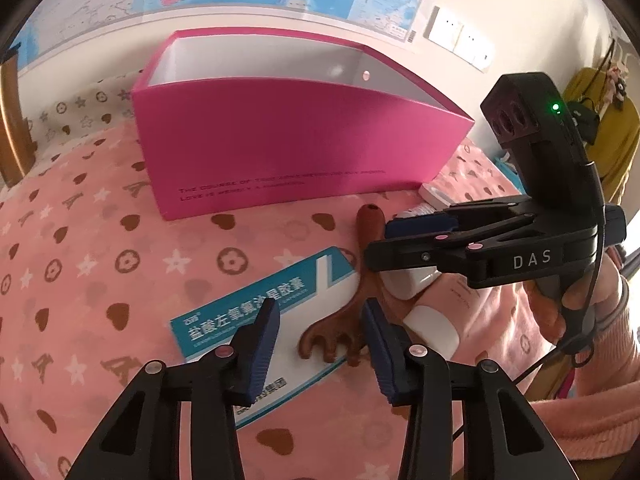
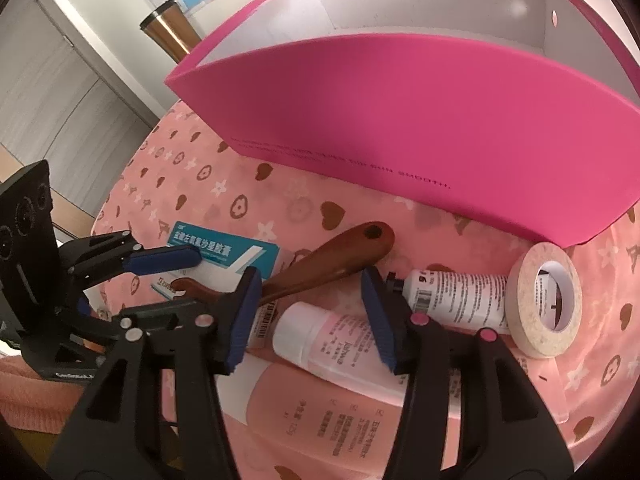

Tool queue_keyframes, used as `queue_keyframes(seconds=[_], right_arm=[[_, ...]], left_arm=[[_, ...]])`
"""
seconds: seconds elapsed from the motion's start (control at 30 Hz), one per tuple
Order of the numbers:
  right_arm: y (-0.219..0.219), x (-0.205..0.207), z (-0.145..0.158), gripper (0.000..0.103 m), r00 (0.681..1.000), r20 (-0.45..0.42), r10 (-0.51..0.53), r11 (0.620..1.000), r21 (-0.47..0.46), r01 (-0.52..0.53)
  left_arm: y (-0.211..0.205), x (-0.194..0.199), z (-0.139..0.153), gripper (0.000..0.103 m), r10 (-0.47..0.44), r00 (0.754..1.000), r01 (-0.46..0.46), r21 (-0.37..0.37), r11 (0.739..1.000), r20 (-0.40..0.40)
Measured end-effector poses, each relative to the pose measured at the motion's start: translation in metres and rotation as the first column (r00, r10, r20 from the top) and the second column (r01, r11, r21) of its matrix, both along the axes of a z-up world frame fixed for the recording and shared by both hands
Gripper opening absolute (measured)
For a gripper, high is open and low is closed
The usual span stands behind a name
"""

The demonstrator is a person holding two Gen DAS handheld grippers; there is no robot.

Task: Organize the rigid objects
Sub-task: 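Lower the right tool to the brown wooden back scratcher and grasp its handle, then lift the back scratcher with the right tool and drop it into the magenta box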

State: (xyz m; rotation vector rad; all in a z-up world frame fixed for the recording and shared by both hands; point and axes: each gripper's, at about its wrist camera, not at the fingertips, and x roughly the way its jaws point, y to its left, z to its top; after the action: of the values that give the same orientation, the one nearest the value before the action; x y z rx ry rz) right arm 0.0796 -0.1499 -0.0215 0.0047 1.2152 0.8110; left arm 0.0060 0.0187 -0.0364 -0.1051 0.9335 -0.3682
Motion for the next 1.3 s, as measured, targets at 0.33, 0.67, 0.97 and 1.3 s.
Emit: queue_keyframes(seconds=[0.33, 0.67, 0.97, 1.3], right_arm=[[0.012, 0.011, -0.011, 0.057, 0.995, -0.092, -0.049, 0.997, 0.060, 0.054], [0.011, 0.014, -0.014, 0.034, 0.991, -0.096, -0.094, 0.993, 0.068, 0.101], [0.008, 0.016, -0.019, 0.029, 0.985, -0.155, -0.081, 0.987, 0.122, 0.101], [-0.006, 0.003, -0.004, 0.019, 0.994, -0.101, -0.046, 0.958, 0.278, 0.073]], left_arm=[[-0.003, -0.005, -0.003, 0.043, 0.004, 1.000, -0.005, 0.017, 1.000, 0.023], [-0.003, -0.003, -0.004, 0.043, 0.006, 1.000, -0.006, 0.003, 1.000, 0.027], [-0.007, 0.003, -0.004, 0.043, 0.004, 1.000, -0.004, 0.002, 1.000, 0.028], [-0.015, 0.013, 0.001, 0.045, -0.080, 0.997, 0.081, -0.113, 0.990, 0.009]])
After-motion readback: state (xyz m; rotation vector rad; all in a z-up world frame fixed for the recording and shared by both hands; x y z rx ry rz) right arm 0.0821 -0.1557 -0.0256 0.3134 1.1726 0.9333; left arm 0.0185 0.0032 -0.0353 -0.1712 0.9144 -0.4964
